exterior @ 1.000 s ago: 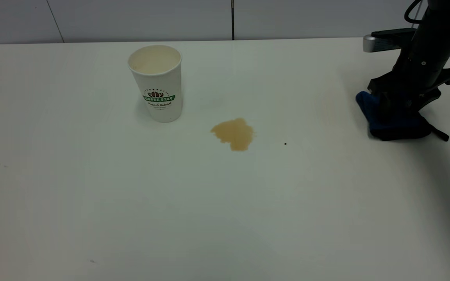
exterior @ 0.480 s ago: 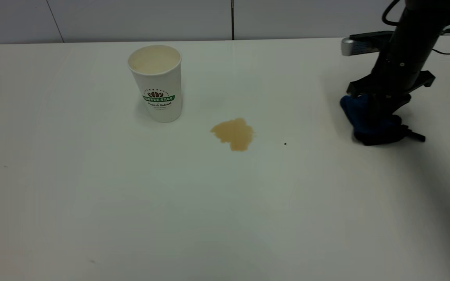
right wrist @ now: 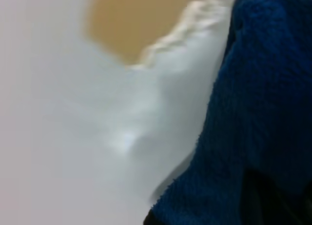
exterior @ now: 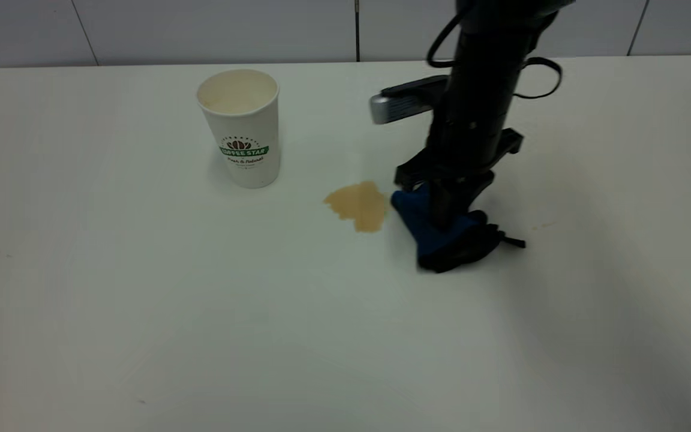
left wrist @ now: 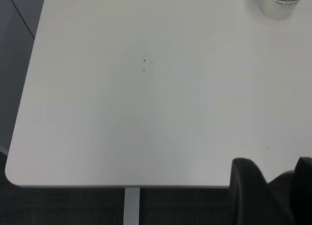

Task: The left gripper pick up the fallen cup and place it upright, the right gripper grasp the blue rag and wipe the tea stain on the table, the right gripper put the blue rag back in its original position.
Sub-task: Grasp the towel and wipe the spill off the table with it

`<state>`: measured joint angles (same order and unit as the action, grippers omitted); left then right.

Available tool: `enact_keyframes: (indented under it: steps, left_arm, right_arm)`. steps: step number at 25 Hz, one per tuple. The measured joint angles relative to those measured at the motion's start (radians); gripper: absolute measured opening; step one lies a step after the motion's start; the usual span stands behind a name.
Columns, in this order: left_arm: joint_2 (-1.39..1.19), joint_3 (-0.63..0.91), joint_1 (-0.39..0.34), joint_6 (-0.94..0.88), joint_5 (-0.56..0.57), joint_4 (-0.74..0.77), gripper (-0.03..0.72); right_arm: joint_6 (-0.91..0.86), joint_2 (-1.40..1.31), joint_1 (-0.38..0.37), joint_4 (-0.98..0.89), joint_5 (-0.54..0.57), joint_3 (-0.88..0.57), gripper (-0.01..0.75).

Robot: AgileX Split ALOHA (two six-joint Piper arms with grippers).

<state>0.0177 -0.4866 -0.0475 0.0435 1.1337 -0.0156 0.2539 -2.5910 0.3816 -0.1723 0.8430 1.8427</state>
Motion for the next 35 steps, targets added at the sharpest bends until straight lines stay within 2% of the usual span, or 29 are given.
enact_keyframes:
  steps: [8, 14, 19, 24, 27, 31, 35]
  left_arm:
    - [0.000, 0.000, 0.000, 0.000, 0.000, 0.000, 0.241]
    - [0.000, 0.000, 0.000, 0.000, 0.000, 0.000, 0.241]
    - [0.000, 0.000, 0.000, 0.000, 0.000, 0.000, 0.241]
    - [0.000, 0.000, 0.000, 0.000, 0.000, 0.000, 0.241]
    - [0.000, 0.000, 0.000, 0.000, 0.000, 0.000, 0.241]
    - [0.000, 0.000, 0.000, 0.000, 0.000, 0.000, 0.241]
    - [0.000, 0.000, 0.000, 0.000, 0.000, 0.000, 0.241]
  right_arm:
    - [-0.013, 0.000, 0.188, -0.019, -0.118, 0.000, 0.063]
    - [-0.087, -0.003, 0.220, -0.024, -0.305, 0.000, 0.069]
    - [-0.129, -0.052, 0.185, -0.036, -0.399, 0.004, 0.077]
    - [-0.158, -0.060, 0.129, -0.036, -0.420, 0.013, 0.088]
    - [-0.221, -0.063, 0.069, 0.007, -0.423, 0.023, 0.100]
    - [-0.366, -0.064, -0.025, 0.132, -0.361, 0.047, 0.140]
    - [-0.529, -0.068, -0.118, 0.326, -0.201, 0.093, 0.221]
